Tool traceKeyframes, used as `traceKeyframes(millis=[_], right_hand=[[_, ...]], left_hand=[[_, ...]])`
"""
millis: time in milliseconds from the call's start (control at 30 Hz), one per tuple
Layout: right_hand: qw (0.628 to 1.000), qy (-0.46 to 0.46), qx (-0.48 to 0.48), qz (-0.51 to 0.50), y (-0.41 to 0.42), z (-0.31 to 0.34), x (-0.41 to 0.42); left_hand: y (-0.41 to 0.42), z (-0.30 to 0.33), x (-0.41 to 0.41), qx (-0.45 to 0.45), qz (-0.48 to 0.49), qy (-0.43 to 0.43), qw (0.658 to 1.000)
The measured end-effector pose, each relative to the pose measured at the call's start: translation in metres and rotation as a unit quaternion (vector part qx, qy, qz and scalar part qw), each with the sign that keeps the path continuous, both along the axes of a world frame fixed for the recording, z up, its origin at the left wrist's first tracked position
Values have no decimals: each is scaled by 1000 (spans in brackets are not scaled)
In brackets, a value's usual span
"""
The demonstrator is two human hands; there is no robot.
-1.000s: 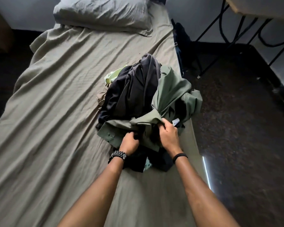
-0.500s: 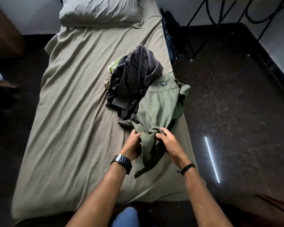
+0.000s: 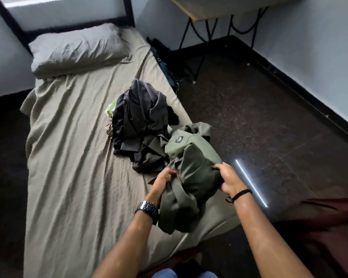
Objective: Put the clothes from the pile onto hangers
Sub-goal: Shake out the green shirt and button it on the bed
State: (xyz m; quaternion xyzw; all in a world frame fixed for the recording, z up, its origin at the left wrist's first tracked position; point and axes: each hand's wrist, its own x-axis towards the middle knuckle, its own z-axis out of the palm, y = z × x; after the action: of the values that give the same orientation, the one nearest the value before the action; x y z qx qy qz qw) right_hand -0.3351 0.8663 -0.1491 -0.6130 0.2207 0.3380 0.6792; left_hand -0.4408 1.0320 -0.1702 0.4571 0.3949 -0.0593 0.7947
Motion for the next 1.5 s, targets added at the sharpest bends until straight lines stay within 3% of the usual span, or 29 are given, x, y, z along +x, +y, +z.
traceKeyframes(millis=[100,133,167,233,267,300,367,433,500,533,600,700,767,800,867,967,1000,1067,1200,1300,1400,1500], right_hand=[[999,-37,17,-32,-5,16,-17],[998,-48,15,-34,-4,19,-25],[998,-59,10,-37,-4,24,-34],[997,-68,-2,-43,-5,29,-50],[997,-66,-12,-49,-8,26,-56],[996,-61,-23,-56,-12,21,-63],[994,-51,-56,-75,-21,10,-77],[994,-32,-87,-65,-29,-4,-90],[994,-26,-102,-26,-33,-15,-103],[994,-24,-109,0,-35,-22,-109],[990,-23,-128,55,-38,-36,-118],[977,-26,-190,91,-51,-68,-128],[969,-19,-218,111,-54,-84,-134],[966,-23,-224,124,-54,-91,-137],[956,-53,-252,141,-50,-102,-139],[938,-150,-290,118,-42,-124,-130],[929,-185,-304,104,-39,-135,-125],[911,-245,-316,97,-30,-156,-113],[840,-388,-360,123,0,-194,-83],[787,-433,-402,179,22,-211,-53],[775,-471,-377,189,44,-225,-34],[760,-478,-402,180,56,-233,-32]], left_hand=[[18,-17,-8,-51,-64,83,993],[23,-20,-9,-18,-96,110,989],[28,-24,-8,42,-137,132,981],[34,-31,-3,253,-199,176,930],[35,-30,2,310,-206,173,912],[34,-28,7,310,-202,138,919],[27,-21,14,157,-195,87,964],[13,-18,15,5,-192,74,979],[-5,-30,10,4,-221,45,974],[-11,-42,7,51,-250,26,967],[-19,-57,-2,176,-366,1,914],[-21,-78,-19,295,-562,50,771],[-16,-92,-24,355,-629,96,685],[-11,-102,-24,388,-632,108,662],[-3,-127,-11,427,-587,118,677],[2,-162,25,402,-402,117,814],[2,-170,37,384,-347,110,848],[0,-190,59,351,-300,78,884],[-2,-243,91,313,-313,12,897],[1,-261,100,308,-300,-85,899],[0,-257,92,263,-266,-207,904],[8,-252,74,225,-280,-260,896]])
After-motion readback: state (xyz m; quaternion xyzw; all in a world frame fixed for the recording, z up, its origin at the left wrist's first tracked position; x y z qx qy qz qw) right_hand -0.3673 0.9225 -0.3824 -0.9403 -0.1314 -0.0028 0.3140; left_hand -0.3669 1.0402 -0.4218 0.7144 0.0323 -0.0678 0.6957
